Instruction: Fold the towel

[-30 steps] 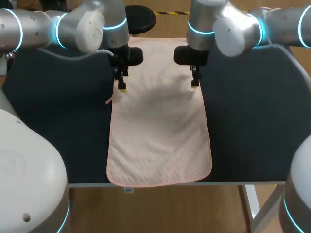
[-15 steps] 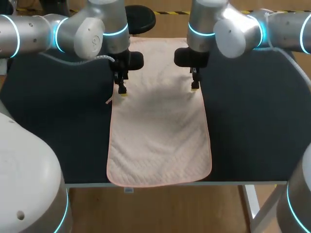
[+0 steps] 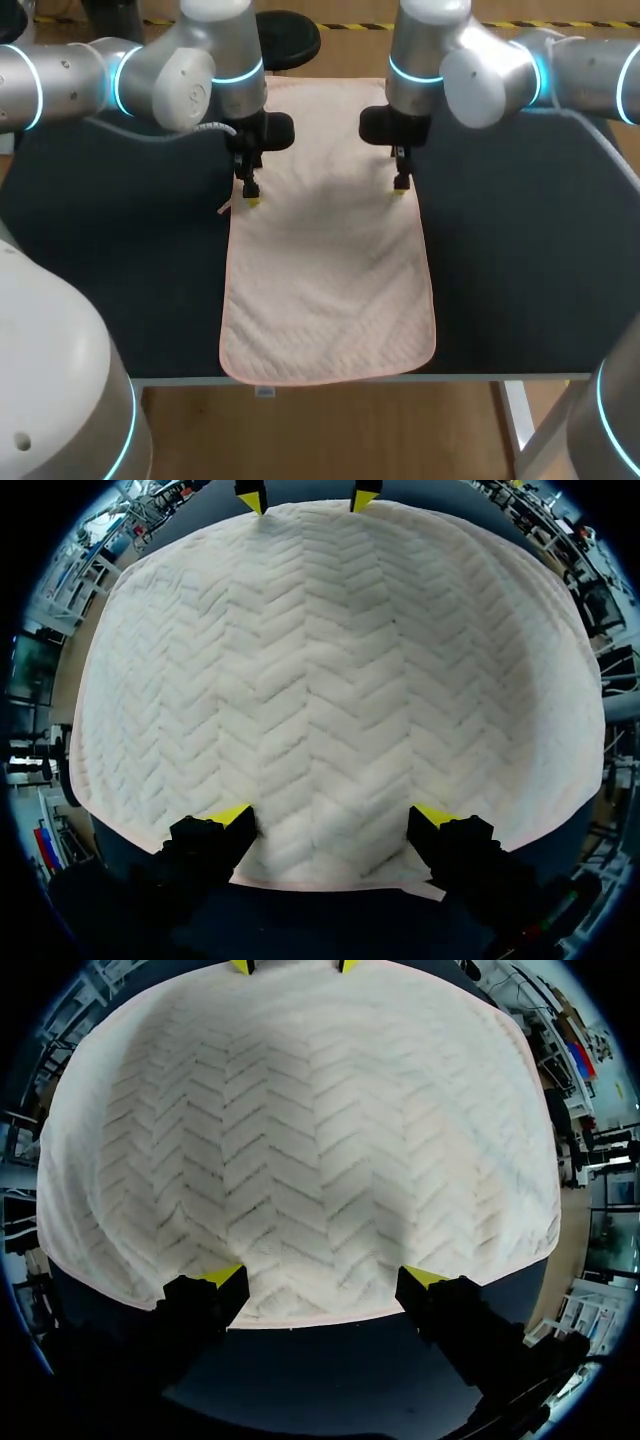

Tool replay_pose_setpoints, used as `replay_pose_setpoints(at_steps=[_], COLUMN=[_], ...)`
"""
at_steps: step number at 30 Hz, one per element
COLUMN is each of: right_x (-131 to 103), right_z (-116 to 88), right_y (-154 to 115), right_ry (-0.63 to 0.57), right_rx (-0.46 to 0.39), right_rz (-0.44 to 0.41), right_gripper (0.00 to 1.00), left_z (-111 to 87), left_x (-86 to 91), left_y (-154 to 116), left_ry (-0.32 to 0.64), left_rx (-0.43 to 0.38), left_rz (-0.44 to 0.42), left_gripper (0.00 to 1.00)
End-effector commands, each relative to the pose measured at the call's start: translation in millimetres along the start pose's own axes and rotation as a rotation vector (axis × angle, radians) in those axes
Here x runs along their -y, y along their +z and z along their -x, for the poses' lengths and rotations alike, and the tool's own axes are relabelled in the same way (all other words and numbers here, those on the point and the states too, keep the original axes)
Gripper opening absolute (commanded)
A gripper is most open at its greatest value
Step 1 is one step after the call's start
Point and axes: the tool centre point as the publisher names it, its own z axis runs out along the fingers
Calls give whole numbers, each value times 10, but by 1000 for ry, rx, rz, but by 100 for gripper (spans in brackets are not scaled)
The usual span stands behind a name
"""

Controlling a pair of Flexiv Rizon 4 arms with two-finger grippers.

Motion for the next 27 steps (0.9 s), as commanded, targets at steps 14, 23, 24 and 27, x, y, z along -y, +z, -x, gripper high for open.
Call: replay_pose_setpoints(at_steps=[14, 23, 24, 27], right_x=[-9, 4, 10, 26], right_z=[-13, -64, -68, -78], right_y=[75, 48, 44, 35], right_ry=[-7, -17, -17, -16], right_rx=[-8, -14, -15, -17], right_rz=[-9, -1, -1, 1], right_gripper=[17, 0, 0, 0], left_z=[79, 98, 99, 98], left_x=[-4, -11, -12, -18], left_y=[126, 156, 156, 149], left_ry=[-21, -32, -33, -35], left_rx=[-1, -6, -7, -7], left_rz=[3, -1, -1, -1], left_gripper=[37, 0, 0, 0])
